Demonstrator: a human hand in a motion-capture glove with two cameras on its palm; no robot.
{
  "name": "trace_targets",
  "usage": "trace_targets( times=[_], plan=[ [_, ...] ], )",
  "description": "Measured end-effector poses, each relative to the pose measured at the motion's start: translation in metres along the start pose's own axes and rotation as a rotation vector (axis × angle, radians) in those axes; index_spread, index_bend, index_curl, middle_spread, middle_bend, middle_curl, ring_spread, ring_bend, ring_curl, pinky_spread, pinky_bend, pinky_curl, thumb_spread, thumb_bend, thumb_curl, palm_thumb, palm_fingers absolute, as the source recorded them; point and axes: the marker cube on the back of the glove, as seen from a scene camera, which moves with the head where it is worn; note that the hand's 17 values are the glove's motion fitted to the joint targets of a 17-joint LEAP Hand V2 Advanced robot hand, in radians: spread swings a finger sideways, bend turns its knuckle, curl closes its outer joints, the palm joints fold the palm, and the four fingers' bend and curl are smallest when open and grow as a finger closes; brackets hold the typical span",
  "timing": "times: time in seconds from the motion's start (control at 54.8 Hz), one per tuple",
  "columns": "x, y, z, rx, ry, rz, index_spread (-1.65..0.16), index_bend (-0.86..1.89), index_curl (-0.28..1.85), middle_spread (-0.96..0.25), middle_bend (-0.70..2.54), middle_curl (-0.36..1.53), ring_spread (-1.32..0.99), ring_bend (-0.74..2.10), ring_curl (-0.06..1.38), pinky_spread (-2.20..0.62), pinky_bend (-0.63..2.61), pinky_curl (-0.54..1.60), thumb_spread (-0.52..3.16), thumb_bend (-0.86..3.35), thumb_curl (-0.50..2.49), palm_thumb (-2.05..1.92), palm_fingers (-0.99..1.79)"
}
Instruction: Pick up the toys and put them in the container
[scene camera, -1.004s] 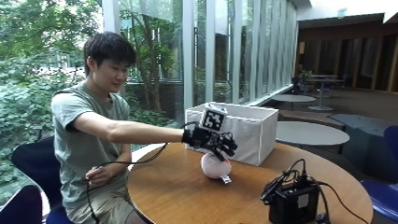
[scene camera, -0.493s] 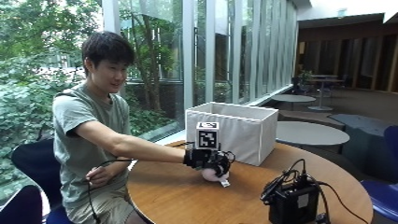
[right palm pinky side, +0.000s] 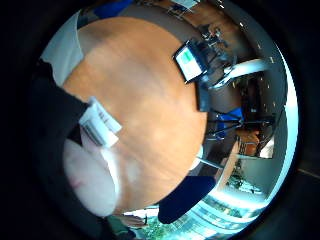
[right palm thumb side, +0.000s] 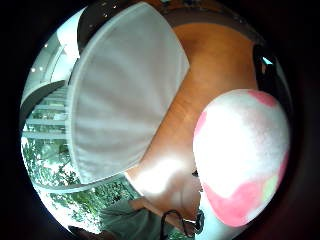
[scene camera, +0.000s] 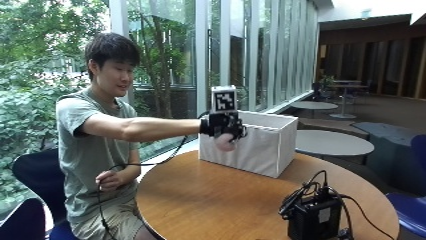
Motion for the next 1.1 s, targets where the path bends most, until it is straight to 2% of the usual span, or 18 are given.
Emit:
trace_targets(
  times=[0.073, 0.11, 0.201, 0.329, 0.456, 0.493, 0.584, 0.602, 0.657, 0.694, 0.785, 0.858, 0.931, 1.004, 1.095],
  plan=[
    [-0.025, -0.005, -0.05, 0.058, -0.084, 0.046, -0.36, 0.78, 0.71, -0.32, 1.08, 0.75, -0.49, 1.13, 0.87, -0.38, 1.1, 0.5, 0.56, 0.11, 0.8, 0.67, 0.9],
    [-0.044, -0.004, -0.067, 0.076, -0.045, -0.008, -0.37, 0.81, 0.74, -0.32, 1.11, 0.77, -0.49, 1.15, 0.89, -0.39, 1.12, 0.52, 0.54, 0.1, 0.82, 0.67, 0.88],
    [-0.106, 0.006, -0.099, 0.112, 0.121, -0.253, -0.37, 0.85, 0.8, -0.31, 1.17, 0.82, -0.51, 1.2, 0.92, -0.4, 1.17, 0.57, 0.49, 0.09, 0.85, 0.67, 0.83],
    [-0.154, -0.003, -0.136, 0.158, 0.113, -0.219, -0.37, 0.91, 0.89, -0.3, 1.23, 0.87, -0.52, 1.26, 0.95, -0.4, 1.22, 0.62, 0.44, 0.08, 0.9, 0.67, 0.76],
    [-0.197, -0.006, -0.152, 0.169, 0.13, -0.362, -0.38, 0.95, 0.95, -0.3, 1.28, 0.92, -0.52, 1.32, 0.97, -0.4, 1.25, 0.67, 0.4, 0.06, 0.94, 0.67, 0.71],
    [-0.21, -0.01, -0.154, 0.175, 0.111, -0.33, -0.38, 0.96, 0.97, -0.29, 1.29, 0.93, -0.52, 1.33, 0.98, -0.4, 1.26, 0.68, 0.39, 0.06, 0.95, 0.66, 0.7],
    [-0.247, -0.024, -0.152, 0.175, 0.073, -0.116, -0.38, 0.98, 1.01, -0.28, 1.31, 0.94, -0.52, 1.36, 0.98, -0.4, 1.28, 0.71, 0.37, 0.05, 0.98, 0.67, 0.67],
    [-0.25, -0.025, -0.15, 0.172, 0.083, -0.148, -0.38, 0.98, 1.02, -0.28, 1.31, 0.95, -0.52, 1.36, 0.98, -0.4, 1.28, 0.72, 0.37, 0.05, 0.99, 0.67, 0.66],
    [-0.247, -0.022, -0.141, 0.158, 0.176, -0.393, -0.38, 0.99, 1.04, -0.28, 1.32, 0.96, -0.52, 1.37, 0.99, -0.4, 1.29, 0.74, 0.36, 0.05, 1.0, 0.67, 0.65],
    [-0.255, -0.023, -0.134, 0.148, 0.199, -0.463, -0.37, 0.99, 1.05, -0.28, 1.33, 0.96, -0.51, 1.38, 0.99, -0.4, 1.29, 0.74, 0.35, 0.04, 1.01, 0.67, 0.63],
    [-0.331, -0.023, -0.111, 0.104, 0.109, -0.486, -0.37, 1.0, 1.07, -0.27, 1.33, 0.97, -0.5, 1.39, 0.98, -0.39, 1.3, 0.76, 0.35, 0.03, 1.04, 0.67, 0.6],
    [-0.348, -0.027, -0.097, 0.082, 0.118, -0.493, -0.37, 0.99, 1.09, -0.26, 1.33, 0.97, -0.5, 1.39, 0.98, -0.39, 1.3, 0.78, 0.34, 0.03, 1.06, 0.67, 0.55],
    [-0.36, -0.038, -0.086, 0.071, 0.142, -0.325, -0.37, 0.99, 1.1, -0.26, 1.32, 0.97, -0.49, 1.4, 0.97, -0.38, 1.29, 0.78, 0.35, 0.02, 1.07, 0.67, 0.53],
    [-0.369, -0.035, -0.078, 0.031, 0.131, -0.479, -0.37, 0.98, 1.11, -0.25, 1.31, 0.97, -0.48, 1.39, 0.97, -0.38, 1.3, 0.78, 0.36, 0.01, 1.08, 0.67, 0.48],
    [-0.381, -0.035, -0.071, -0.008, 0.131, -0.497, -0.37, 0.95, 1.11, -0.25, 1.26, 0.96, -0.48, 1.37, 0.95, -0.36, 1.29, 0.78, 0.39, -0.01, 1.09, 0.66, 0.39]
  ],
)
